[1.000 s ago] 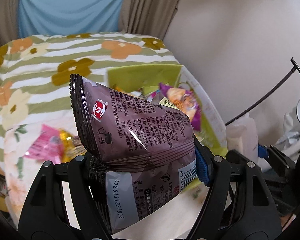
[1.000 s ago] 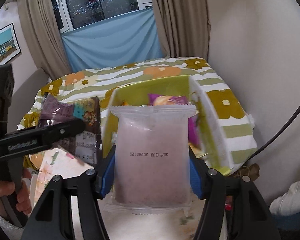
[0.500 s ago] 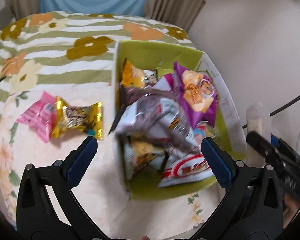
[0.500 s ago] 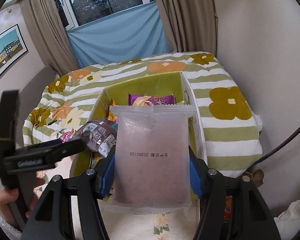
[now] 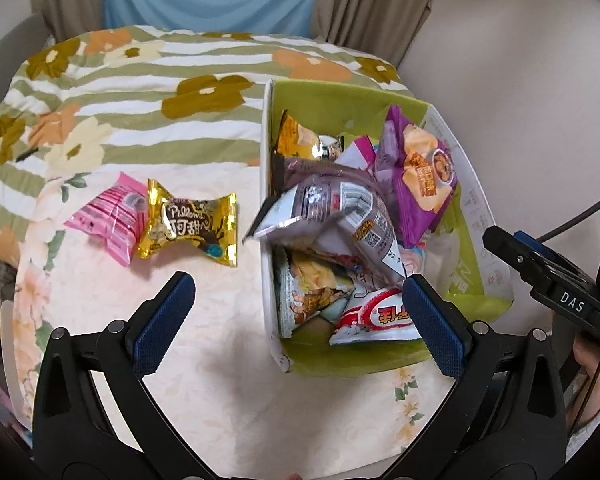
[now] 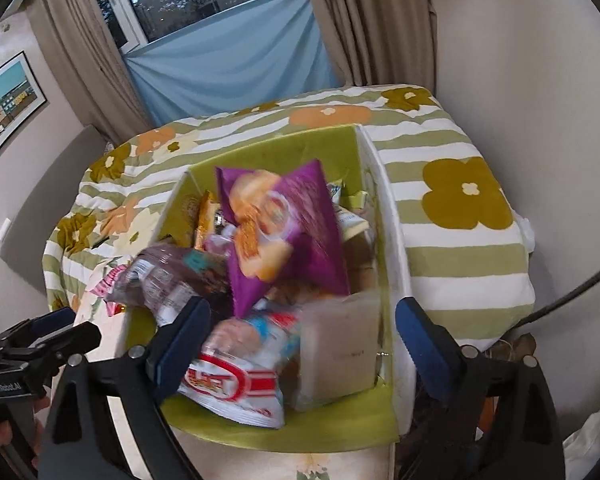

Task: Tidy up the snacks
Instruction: 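Carry both packets into the box and open both tools, then withdraw both tools from the box toward the pink and gold packets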

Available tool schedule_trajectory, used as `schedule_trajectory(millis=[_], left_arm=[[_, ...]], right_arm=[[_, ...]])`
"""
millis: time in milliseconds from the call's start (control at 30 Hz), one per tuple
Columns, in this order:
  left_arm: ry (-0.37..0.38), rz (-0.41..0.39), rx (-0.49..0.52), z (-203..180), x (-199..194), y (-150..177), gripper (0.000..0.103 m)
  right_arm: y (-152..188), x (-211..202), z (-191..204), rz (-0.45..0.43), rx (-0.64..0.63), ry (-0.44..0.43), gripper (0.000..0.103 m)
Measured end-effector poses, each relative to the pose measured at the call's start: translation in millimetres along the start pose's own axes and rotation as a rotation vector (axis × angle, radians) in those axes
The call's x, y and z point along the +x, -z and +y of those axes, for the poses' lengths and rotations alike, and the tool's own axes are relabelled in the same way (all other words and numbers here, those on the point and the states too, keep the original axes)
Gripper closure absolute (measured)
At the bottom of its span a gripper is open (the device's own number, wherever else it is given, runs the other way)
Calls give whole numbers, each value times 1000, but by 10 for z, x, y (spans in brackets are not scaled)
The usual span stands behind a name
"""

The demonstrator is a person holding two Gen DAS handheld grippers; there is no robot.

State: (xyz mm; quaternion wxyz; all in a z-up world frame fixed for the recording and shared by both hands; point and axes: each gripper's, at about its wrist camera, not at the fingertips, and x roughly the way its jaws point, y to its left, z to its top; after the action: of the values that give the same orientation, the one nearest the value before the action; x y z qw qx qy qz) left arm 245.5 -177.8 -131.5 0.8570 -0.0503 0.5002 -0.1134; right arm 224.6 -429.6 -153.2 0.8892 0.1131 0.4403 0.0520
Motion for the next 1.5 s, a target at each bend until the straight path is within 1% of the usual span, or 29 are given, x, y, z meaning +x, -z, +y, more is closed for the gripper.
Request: schedule_trajectory(millis=[100,200,367,600,767,900,967,1033,1167,1300,1333,1400,1500], left_arm=[[-1,11,0,-1,48,47,0],[-1,18,5,-28,80,68,0],[1,4,25,-77,36,68,0],[-24,-30,39,-60,-173,65,0],[-49,-46,30,69,-391,59,0],[-57,-81,8,292,-596,77,0],[-45,-93,-6,454,-693,94,0],[-55,-103,-21,611,-769,111,0],[-75,-89,-44,983,-830,101,0],[-85,-77,-60,1339,-841,87,0],[-81,-68,-60,1447,-840,78,0],[-78,-57,-55,1615,-840,52,0],[-73,-47,-43,1853,-842,-12,0]], right_arm=[[74,6,-64,5,15,-5,11],[122,-13,-81,5,0,11,10],[129,-122,-89,-29,4,8,10],[99,-239,-29,-52,-6,-4,10],[48,-359,99,-54,-20,-14,10],[8,-496,268,-82,-57,-23,10],[-9,-534,397,-92,-86,-25,10],[-21,-551,536,-100,-112,-44,10],[-10,-543,863,-108,-152,-65,10],[20,-427,1183,-92,-155,-103,10],[27,-385,1275,-88,-155,-102,10],[38,-302,1493,-81,-165,-68,10],[54,-219,1754,-82,-158,-61,10]])
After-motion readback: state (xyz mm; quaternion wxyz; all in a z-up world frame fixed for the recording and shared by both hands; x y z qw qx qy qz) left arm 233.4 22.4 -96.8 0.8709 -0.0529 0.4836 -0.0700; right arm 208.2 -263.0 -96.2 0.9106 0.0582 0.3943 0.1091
